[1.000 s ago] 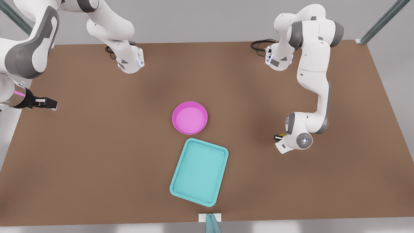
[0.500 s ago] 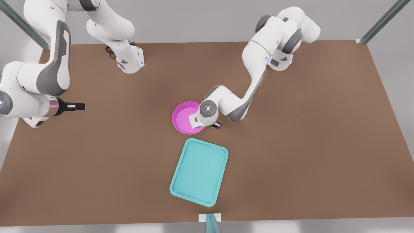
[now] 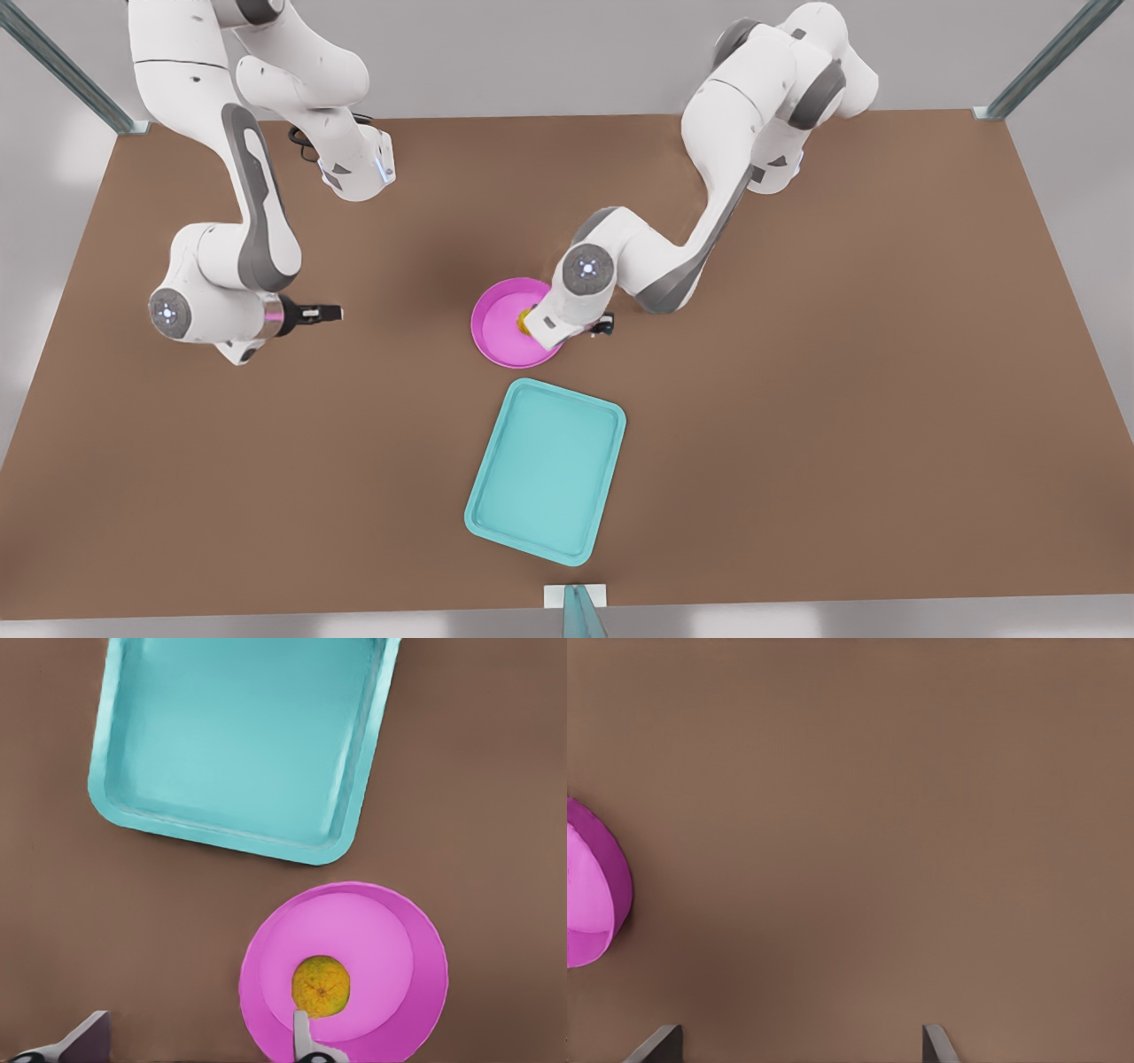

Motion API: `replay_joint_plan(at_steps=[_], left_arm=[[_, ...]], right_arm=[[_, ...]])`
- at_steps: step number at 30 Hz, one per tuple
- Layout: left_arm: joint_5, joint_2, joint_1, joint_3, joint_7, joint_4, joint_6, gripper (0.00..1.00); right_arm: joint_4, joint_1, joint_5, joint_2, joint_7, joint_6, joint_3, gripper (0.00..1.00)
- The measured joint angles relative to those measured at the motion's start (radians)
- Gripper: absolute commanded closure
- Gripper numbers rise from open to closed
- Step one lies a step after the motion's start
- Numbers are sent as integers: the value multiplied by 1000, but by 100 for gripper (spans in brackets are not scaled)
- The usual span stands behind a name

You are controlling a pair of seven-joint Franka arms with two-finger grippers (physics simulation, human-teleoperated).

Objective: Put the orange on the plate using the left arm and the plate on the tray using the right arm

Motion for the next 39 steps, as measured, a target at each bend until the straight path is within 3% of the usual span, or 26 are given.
replay_joint_plan(at_steps=[2, 4, 6, 9, 17, 33, 34, 36, 39], left_arm=[[2, -142, 60, 237, 44, 11, -159, 0], [8, -225, 84, 367, 91, 9, -276, 0], [44, -339, 279, 171, 132, -63, -345, 0], [94, -430, 390, 64, 185, -178, -380, 0], [122, -392, 390, 48, 293, -166, -468, 0], [121, -398, 383, 43, 394, -158, -539, 0], [121, -399, 383, 43, 397, -158, -542, 0], [121, -400, 383, 43, 404, -158, -546, 0], [121, -402, 383, 43, 413, -158, -550, 0]], right_arm=[[0, 47, 31, 21, 10, 49, 0, 0], [-3, 114, 60, 62, 25, 112, 0, 0], [-51, 156, 98, 92, 39, 202, 17, 0], [-141, 171, 215, 100, 56, 313, 45, 0], [-118, 172, 474, 198, 23, 321, 67, 0], [36, 287, 575, 406, -93, 261, 120, 1], [36, 292, 576, 406, -98, 261, 120, 7], [35, 297, 576, 412, -106, 262, 120, 7], [36, 297, 576, 418, -117, 263, 123, 26]])
